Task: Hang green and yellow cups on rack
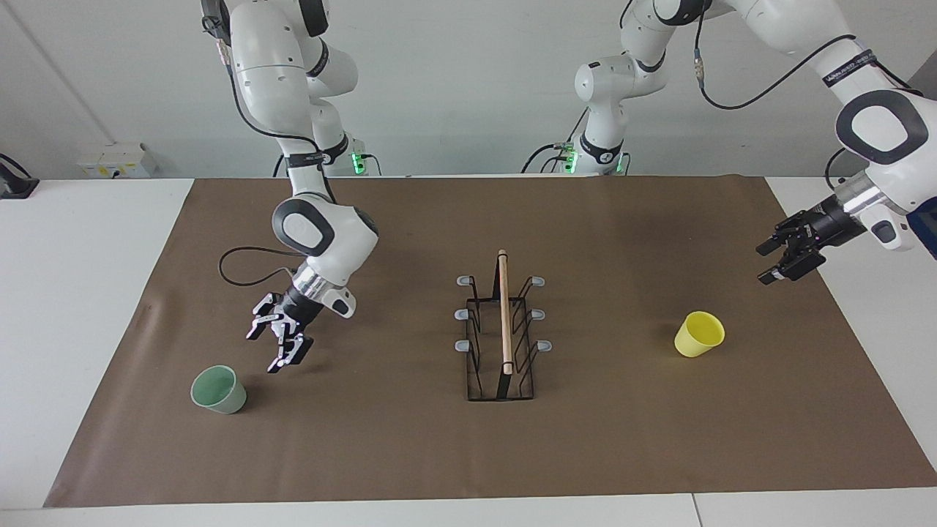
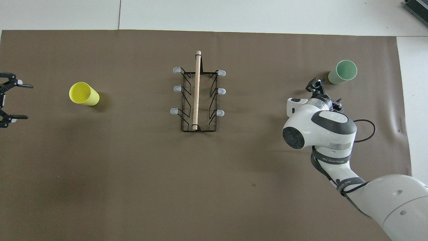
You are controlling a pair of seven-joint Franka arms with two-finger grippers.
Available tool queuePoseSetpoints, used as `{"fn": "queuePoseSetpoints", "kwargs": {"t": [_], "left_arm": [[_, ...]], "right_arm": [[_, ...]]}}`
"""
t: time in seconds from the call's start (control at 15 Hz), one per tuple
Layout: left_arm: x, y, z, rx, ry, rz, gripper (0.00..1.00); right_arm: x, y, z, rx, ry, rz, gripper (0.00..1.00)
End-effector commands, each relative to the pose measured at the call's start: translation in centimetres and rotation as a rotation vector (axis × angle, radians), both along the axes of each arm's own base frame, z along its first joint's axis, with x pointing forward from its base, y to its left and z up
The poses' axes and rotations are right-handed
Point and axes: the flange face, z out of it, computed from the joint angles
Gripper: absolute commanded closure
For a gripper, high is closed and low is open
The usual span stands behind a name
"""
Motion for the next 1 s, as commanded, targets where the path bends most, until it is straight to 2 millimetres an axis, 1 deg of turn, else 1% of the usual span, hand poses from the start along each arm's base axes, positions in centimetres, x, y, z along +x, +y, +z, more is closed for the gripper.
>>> {"fn": "queuePoseSetpoints", "kwargs": {"t": [0.0, 0.13, 0.2, 0.27, 0.4, 0.53, 0.6, 0.67, 0.73, 0.8, 0.87, 0.94], "left_arm": [[-2.7, 1.1, -3.4, -0.154, 0.019, 0.222, 0.0], [-4.8, 1.1, -6.5, -0.222, 0.008, 0.368, 0.0], [-5.3, 1.0, -7.8, -0.262, 0.009, 0.427, 0.0], [-5.4, 1.0, -8.5, -0.317, 0.006, 0.478, 0.0], [-5.4, 1.2, -9.5, -0.361, 0.001, 0.544, 0.0], [-6.0, 1.1, -10.8, -0.411, 0.0, 0.624, 0.0], [-6.4, 0.8, -11.6, -0.434, 0.005, 0.666, 0.0], [-7.2, 0.9, -12.6, -0.461, 0.016, 0.704, 0.0], [-7.6, 1.1, -13.3, -0.489, 0.025, 0.727, 0.0], [-7.9, 1.8, -14.4, -0.505, 0.036, 0.756, 0.0], [-8.0, 1.9, -15.3, -0.521, 0.047, 0.763, 0.0], [-7.9, 1.8, -15.7, -0.545, 0.027, 0.76, 0.0]], "right_arm": [[-0.3, -1.4, -1.8, 0.01, -0.029, 0.033, 0.0], [-0.3, -2.3, -2.2, 0.009, -0.068, 0.04, 0.0], [-0.3, -2.7, -2.2, 0.016, -0.07, 0.041, 0.0], [-0.2, -3.1, -2.4, 0.024, -0.066, 0.061, 0.0], [-0.2, -3.9, -2.6, 0.016, -0.089, 0.09, 0.0], [-0.1, -4.0, -2.5, 0.027, -0.1, 0.094, 0.0], [0.1, -3.8, -2.3, 0.037, -0.101, 0.103, 0.0], [0.3, -3.9, -2.2, 0.038, -0.102, 0.11, 0.0], [0.4, -3.8, -2.7, 0.033, -0.097, 0.119, 0.0], [0.8, -3.7, -2.8, 0.028, -0.101, 0.126, 0.0], [1.0, -3.8, -2.8, 0.026, -0.103, 0.126, 0.0], [1.1, -3.7, -2.9, 0.028, -0.103, 0.129, 0.0]]}}
